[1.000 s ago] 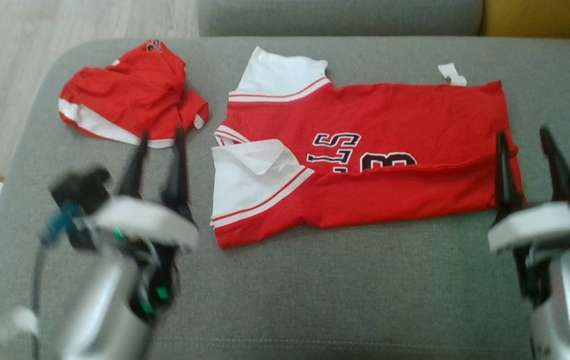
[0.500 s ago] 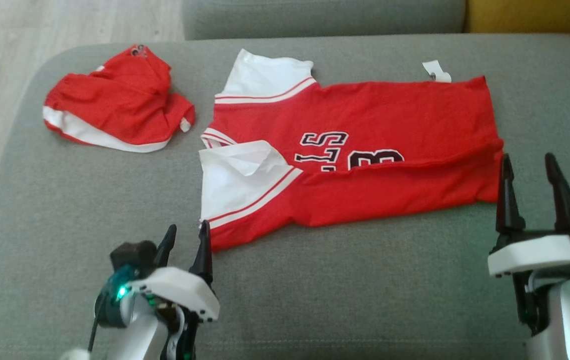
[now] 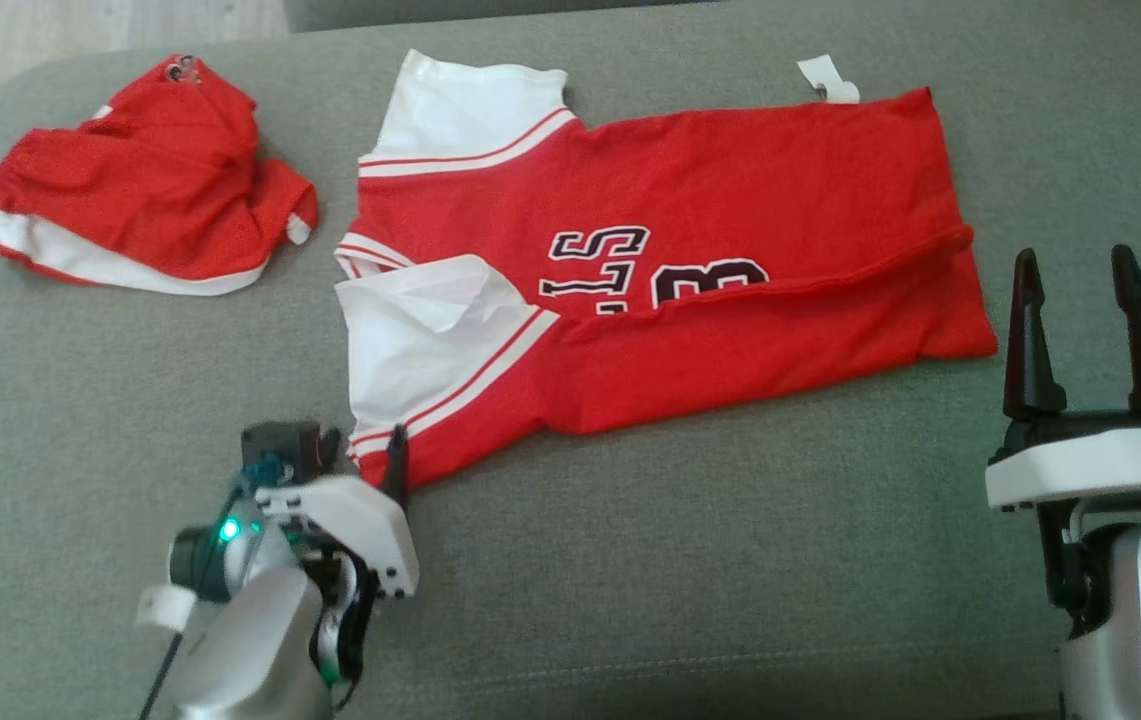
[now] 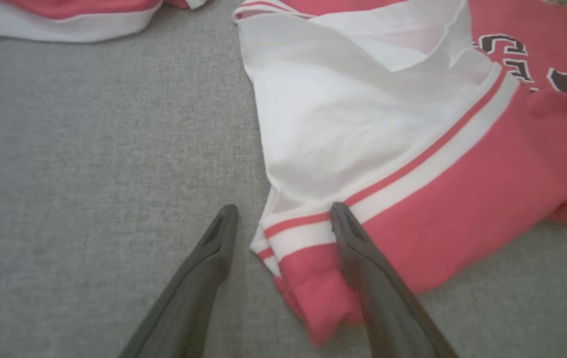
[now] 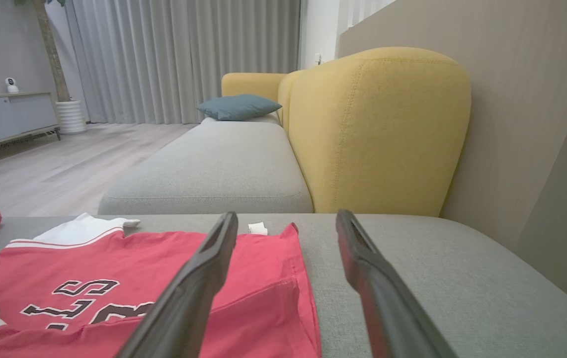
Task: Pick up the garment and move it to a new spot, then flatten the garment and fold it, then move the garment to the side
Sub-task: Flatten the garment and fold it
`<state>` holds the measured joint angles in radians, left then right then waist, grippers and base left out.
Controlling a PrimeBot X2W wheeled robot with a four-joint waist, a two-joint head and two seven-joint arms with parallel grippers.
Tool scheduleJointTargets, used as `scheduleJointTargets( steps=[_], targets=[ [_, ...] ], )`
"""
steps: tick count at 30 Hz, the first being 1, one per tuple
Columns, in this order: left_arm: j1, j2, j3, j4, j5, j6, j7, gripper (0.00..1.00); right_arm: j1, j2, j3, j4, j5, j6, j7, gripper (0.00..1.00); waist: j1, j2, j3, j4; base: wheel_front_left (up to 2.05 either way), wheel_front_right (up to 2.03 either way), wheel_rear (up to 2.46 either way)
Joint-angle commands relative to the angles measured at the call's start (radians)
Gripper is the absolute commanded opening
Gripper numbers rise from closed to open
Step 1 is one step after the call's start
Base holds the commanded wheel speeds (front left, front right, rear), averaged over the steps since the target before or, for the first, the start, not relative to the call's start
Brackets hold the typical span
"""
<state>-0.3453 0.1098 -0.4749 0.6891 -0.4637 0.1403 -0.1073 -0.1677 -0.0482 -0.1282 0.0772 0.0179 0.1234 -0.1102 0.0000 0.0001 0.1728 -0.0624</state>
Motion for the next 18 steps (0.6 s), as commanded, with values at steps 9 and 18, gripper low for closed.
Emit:
scheduleJointTargets(
  steps=[9,18],
  targets=[
    [-0.064,0.013,-0.012,0.062,0.009,-0.041,0.031,0.0,-0.037,-0.002,-0.011,-0.027,-0.022,0.007,0.03,1.0,0.0,-0.0001,0.019,-0.018,0.0,0.0,0.0],
    [-0.091,0.011,-0.007,-0.054,0.035,-0.015,-0.107,0.0,-0.076,-0.002,-0.128,0.161,0.061,0.007,0.166,1.0,0.0,-0.0001,0.019,0.031,0.0,0.0,0.0]
  ],
)
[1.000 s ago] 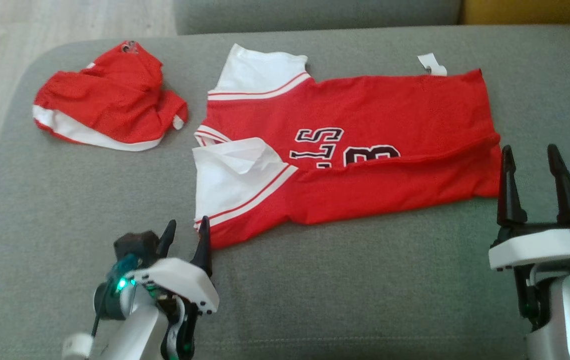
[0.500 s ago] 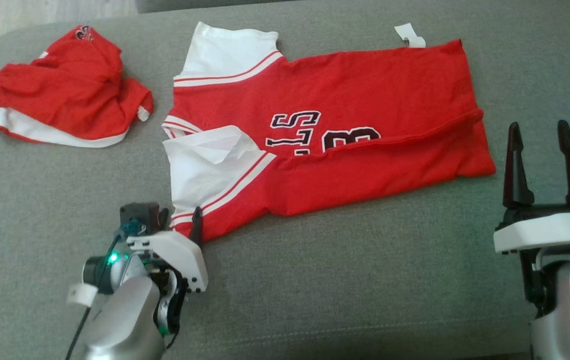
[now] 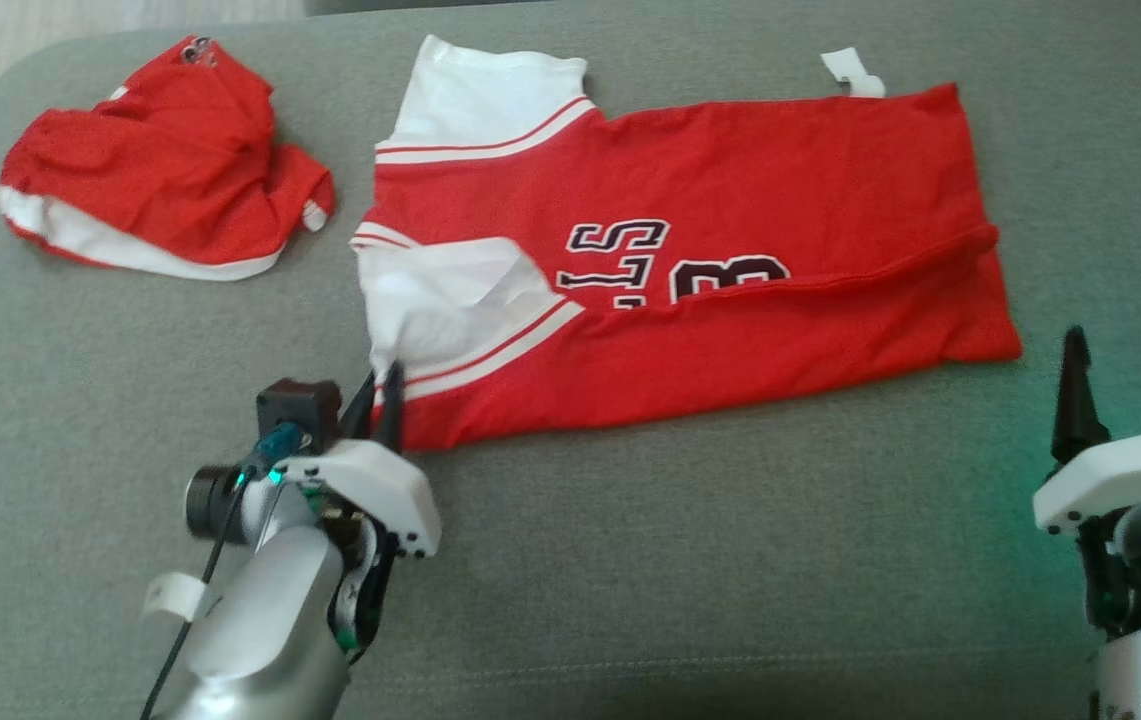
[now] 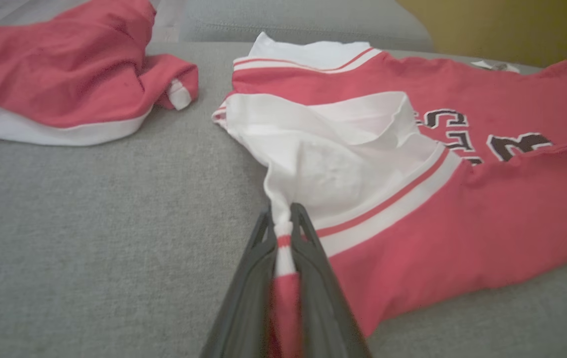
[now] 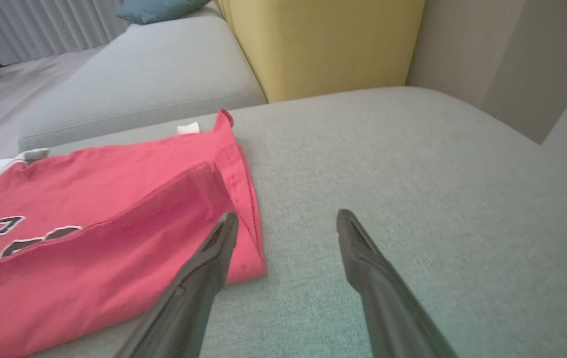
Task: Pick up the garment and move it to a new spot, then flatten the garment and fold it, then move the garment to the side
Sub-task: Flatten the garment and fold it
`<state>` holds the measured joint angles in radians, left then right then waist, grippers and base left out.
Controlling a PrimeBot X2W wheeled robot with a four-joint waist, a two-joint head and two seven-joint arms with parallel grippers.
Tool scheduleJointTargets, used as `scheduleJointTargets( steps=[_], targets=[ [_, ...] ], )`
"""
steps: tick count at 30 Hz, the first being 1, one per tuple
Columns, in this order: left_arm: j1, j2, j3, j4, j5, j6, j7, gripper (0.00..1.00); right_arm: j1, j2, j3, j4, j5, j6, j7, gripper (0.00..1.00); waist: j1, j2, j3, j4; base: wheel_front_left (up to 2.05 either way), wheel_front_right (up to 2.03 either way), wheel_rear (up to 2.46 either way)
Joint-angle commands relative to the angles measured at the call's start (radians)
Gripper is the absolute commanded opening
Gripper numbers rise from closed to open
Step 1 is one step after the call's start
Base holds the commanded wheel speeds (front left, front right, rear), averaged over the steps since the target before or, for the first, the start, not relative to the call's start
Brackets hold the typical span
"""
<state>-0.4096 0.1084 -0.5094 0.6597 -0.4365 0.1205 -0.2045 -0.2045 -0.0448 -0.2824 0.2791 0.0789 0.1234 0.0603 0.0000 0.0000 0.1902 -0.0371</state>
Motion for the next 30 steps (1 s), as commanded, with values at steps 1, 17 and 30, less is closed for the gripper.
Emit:
scheduleJointTargets(
  steps=[1,17,30],
  targets=[
    [-0.024,0.01,0.025,-0.046,0.01,0.005,-0.015,0.0,-0.05,-0.006,0.011,-0.014,-0.001,0.007,0.008,1.0,0.0,0.0,0.004,0.012,0.0,0.0,0.0],
    [0.014,0.025,-0.03,-0.27,0.027,0.006,0.018,0.0,-0.221,-0.006,-0.098,0.277,-0.052,0.007,0.083,1.0,0.0,0.0,0.074,0.082,0.0,0.0,0.0],
    [0.013,0.066,-0.009,-0.298,0.016,0.026,0.034,0.0,-0.294,-0.005,-0.083,0.38,-0.082,0.007,0.087,0.0,0.0,0.0,0.073,0.067,0.0,0.0,0.0]
  ],
)
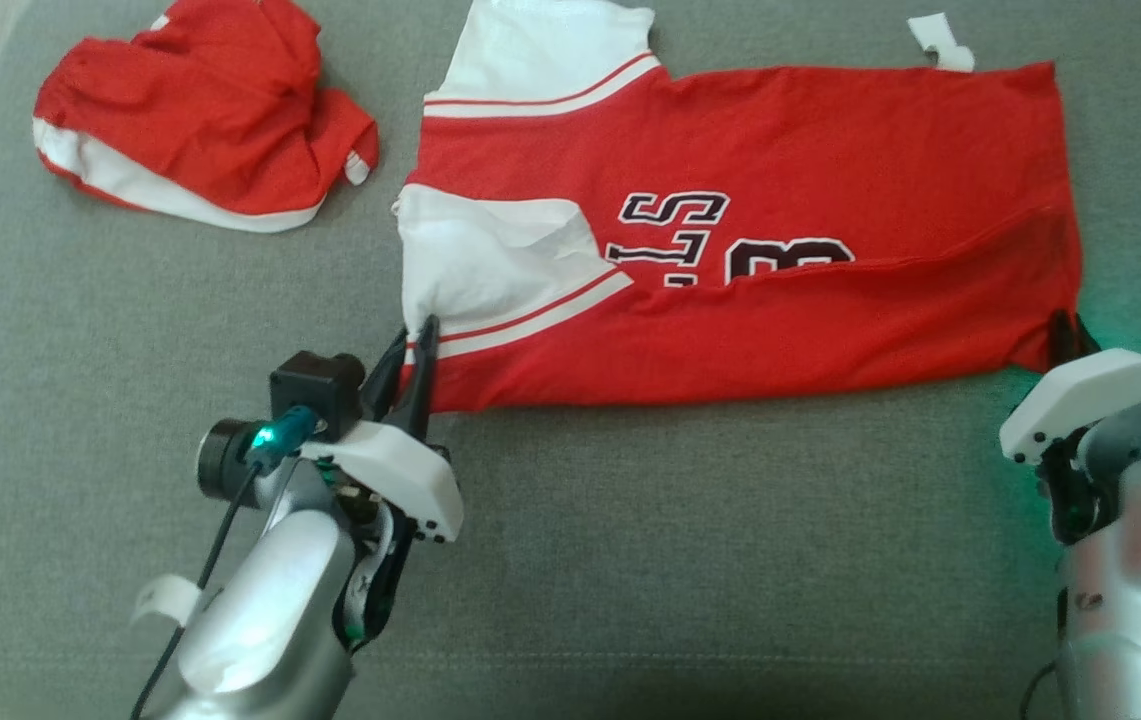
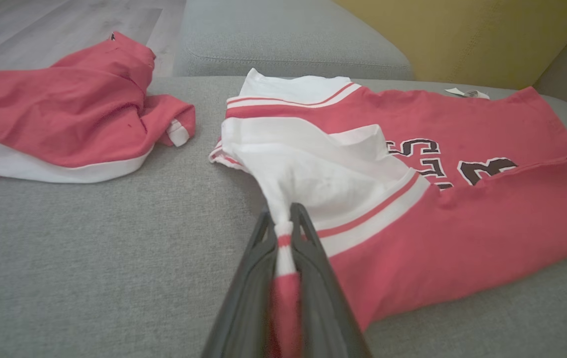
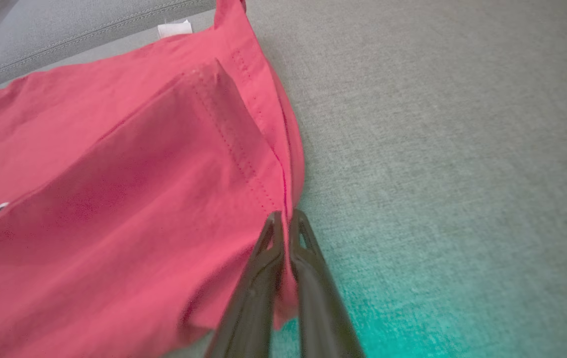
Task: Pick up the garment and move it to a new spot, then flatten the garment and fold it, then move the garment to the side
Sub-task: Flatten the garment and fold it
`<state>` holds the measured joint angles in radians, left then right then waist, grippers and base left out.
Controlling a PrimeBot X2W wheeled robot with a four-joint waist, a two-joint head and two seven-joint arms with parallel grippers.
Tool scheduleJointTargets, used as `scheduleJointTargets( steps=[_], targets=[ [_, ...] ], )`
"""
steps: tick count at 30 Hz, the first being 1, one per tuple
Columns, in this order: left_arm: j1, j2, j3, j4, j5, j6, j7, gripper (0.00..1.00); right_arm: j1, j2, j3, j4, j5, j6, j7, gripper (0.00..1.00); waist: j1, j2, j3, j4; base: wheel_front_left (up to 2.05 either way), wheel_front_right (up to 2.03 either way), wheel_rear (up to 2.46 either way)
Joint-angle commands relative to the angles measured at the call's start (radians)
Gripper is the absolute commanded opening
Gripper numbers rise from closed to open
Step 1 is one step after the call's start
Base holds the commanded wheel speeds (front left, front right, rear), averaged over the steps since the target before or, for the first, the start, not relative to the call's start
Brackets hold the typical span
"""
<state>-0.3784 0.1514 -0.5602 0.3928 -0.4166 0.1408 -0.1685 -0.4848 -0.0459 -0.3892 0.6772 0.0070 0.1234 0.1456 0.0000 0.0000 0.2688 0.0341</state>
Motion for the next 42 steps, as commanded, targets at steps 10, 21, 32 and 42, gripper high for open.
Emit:
scheduleJointTargets(
  steps=[10,21,32,42],
  targets=[
    [0.067,0.074,0.044,-0.032,-0.017,0.023,0.015,0.0,0.071,-0.004,0.059,-0.058,0.083,0.007,0.079,0.0,0.0,0.0,-0.117,-0.03,0.0,0.0,0.0],
    [0.189,0.114,-0.001,-0.123,-0.037,0.023,0.111,0.0,0.313,-0.004,0.099,-0.316,0.12,0.007,0.312,0.0,0.0,0.0,-0.224,-0.03,0.0,0.0,0.0],
    [0.259,0.14,-0.044,-0.174,-0.05,0.025,0.194,0.33,0.467,-0.004,0.097,-0.515,0.138,0.007,0.374,1.0,0.0,0.0,-0.235,-0.053,0.0,0.0,0.0],
    [0.172,0.134,0.003,-0.195,-0.04,0.036,0.101,1.0,0.362,-0.004,0.142,-0.575,0.133,0.007,0.212,1.0,0.0,0.0,-0.18,-0.082,0.0,0.0,0.0]
  ],
)
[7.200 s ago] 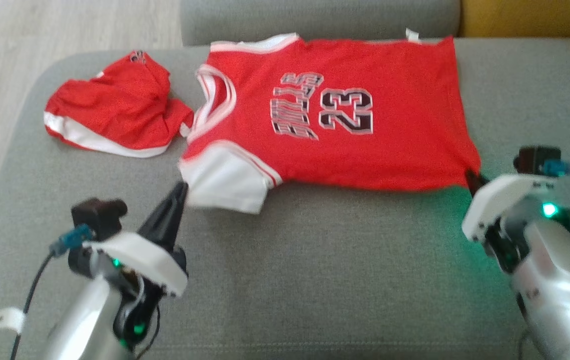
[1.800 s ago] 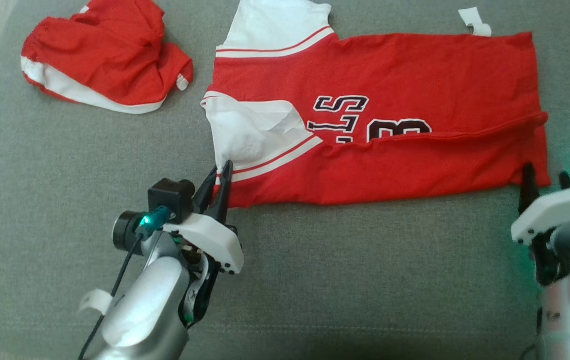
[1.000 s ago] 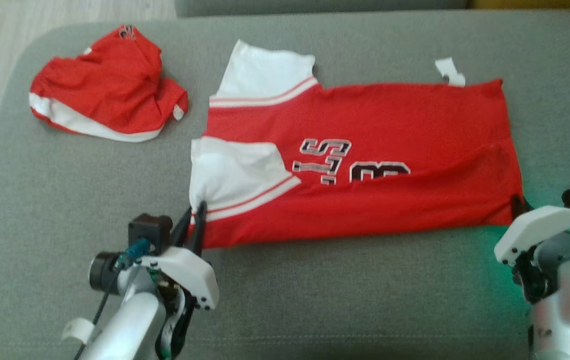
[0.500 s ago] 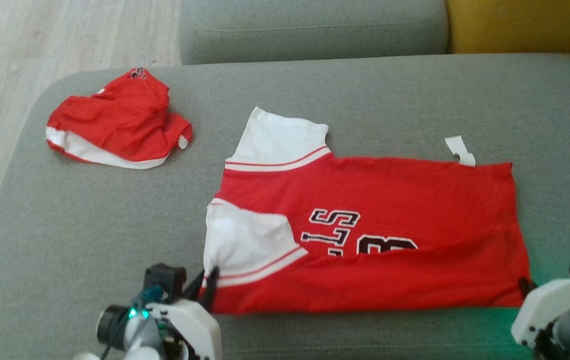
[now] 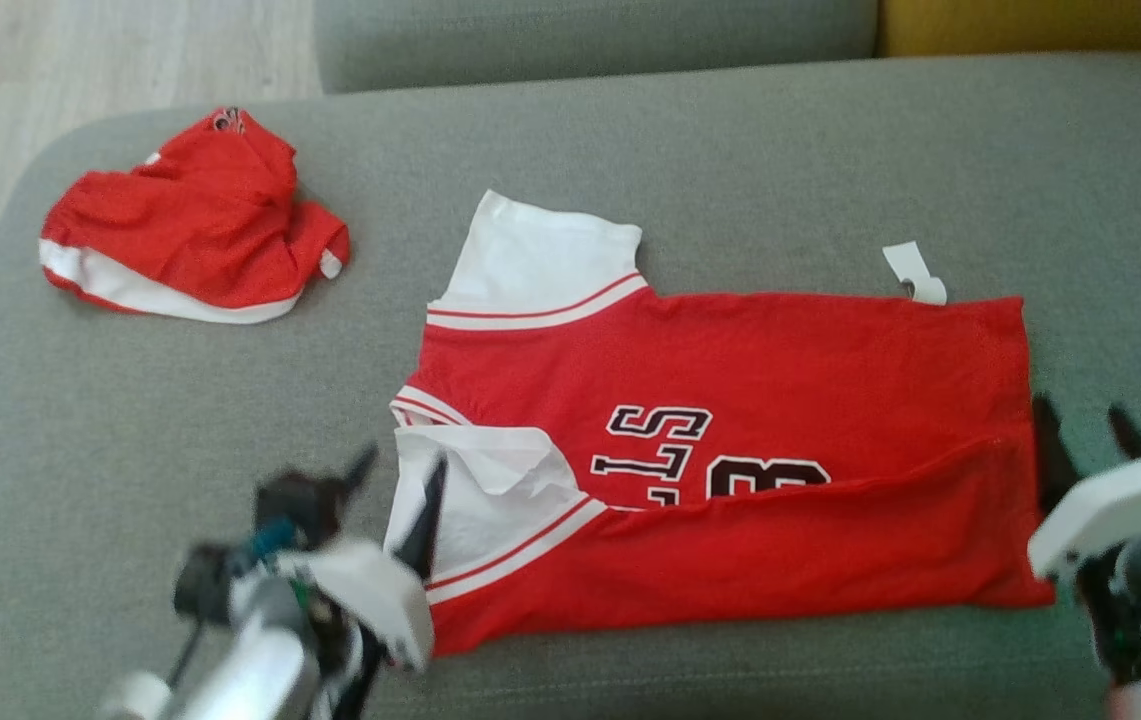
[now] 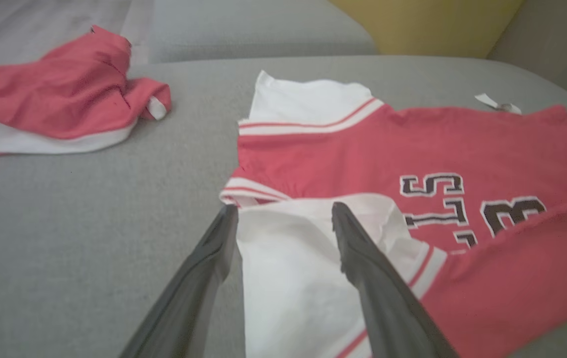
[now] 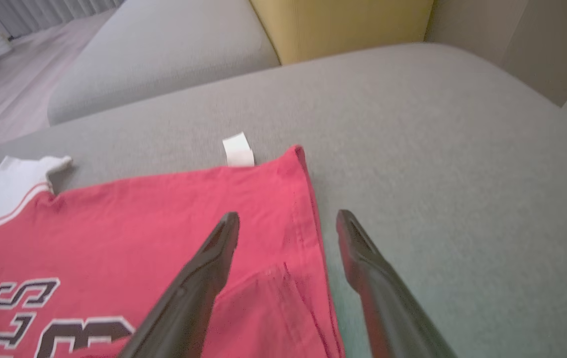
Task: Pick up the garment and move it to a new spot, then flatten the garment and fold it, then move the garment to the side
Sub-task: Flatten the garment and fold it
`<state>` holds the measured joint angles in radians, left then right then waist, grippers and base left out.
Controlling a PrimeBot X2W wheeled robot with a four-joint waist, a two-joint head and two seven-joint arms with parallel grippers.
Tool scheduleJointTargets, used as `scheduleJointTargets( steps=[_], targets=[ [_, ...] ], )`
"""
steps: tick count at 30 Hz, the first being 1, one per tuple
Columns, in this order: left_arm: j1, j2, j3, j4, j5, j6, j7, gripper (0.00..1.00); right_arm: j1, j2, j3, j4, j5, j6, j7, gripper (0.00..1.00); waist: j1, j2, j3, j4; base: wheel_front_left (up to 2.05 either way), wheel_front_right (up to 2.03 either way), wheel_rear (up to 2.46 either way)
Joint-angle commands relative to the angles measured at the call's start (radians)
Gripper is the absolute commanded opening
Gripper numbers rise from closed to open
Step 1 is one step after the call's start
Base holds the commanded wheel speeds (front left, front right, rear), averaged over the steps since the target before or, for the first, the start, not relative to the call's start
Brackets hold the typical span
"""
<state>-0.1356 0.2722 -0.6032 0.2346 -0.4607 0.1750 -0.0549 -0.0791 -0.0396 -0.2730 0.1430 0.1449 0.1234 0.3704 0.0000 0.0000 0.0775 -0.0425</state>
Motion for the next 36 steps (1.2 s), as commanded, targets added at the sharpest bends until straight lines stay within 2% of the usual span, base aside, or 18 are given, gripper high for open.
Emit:
scheduleJointTargets(
  steps=[1,4,7,13,16,20,23,29,36],
  targets=[
    [-0.09,0.015,0.054,-0.044,0.006,0.0,-0.023,1.0,-0.058,-0.011,0.023,-0.044,-0.005,0.007,-0.031,1.0,0.0,0.0,0.019,-0.009,0.0,0.0,0.0],
    [-0.162,0.028,0.068,-0.058,0.012,-0.02,-0.032,1.0,-0.107,-0.011,0.019,-0.053,-0.006,0.007,-0.085,1.0,0.0,0.0,0.048,-0.018,0.0,0.0,0.0],
    [-0.265,0.05,0.065,-0.059,0.023,-0.062,0.004,1.0,-0.164,-0.011,0.032,-0.053,-0.01,0.007,-0.125,1.0,0.0,0.0,0.08,-0.034,0.0,0.0,0.0],
    [-0.534,0.09,0.034,0.026,-0.012,-0.231,0.194,1.0,-0.295,-0.011,0.075,-0.039,-0.03,0.007,-0.157,1.0,0.0,0.0,0.166,-0.076,0.0,0.0,0.0],
    [-0.65,0.095,0.023,0.106,-0.065,-0.28,0.295,1.0,-0.346,-0.011,0.106,-0.024,-0.034,0.007,-0.167,1.0,0.0,0.0,0.203,-0.103,0.0,0.0,0.0],
    [-0.76,0.115,0.01,0.211,-0.151,-0.301,0.412,1.0,-0.4,-0.011,0.158,0.002,-0.025,0.007,-0.184,1.0,0.0,0.0,0.25,-0.151,0.0,0.0,0.0],
    [-0.829,0.157,-0.038,0.264,-0.154,-0.304,0.466,1.0,-0.43,-0.011,0.189,0.019,-0.012,0.007,-0.2,1.0,0.0,0.0,0.281,-0.181,0.0,0.0,0.0],
    [-0.934,0.237,-0.123,0.342,-0.174,-0.305,0.482,1.0,-0.471,-0.011,0.233,0.046,0.01,0.007,-0.225,1.0,0.0,0.0,0.335,-0.235,0.0,0.0,0.0],
    [-1.045,0.272,-0.19,0.435,-0.207,-0.305,0.494,1.0,-0.497,-0.011,0.249,0.048,0.025,0.007,-0.244,1.0,0.0,0.0,0.39,-0.264,0.0,0.0,0.0]
  ],
)
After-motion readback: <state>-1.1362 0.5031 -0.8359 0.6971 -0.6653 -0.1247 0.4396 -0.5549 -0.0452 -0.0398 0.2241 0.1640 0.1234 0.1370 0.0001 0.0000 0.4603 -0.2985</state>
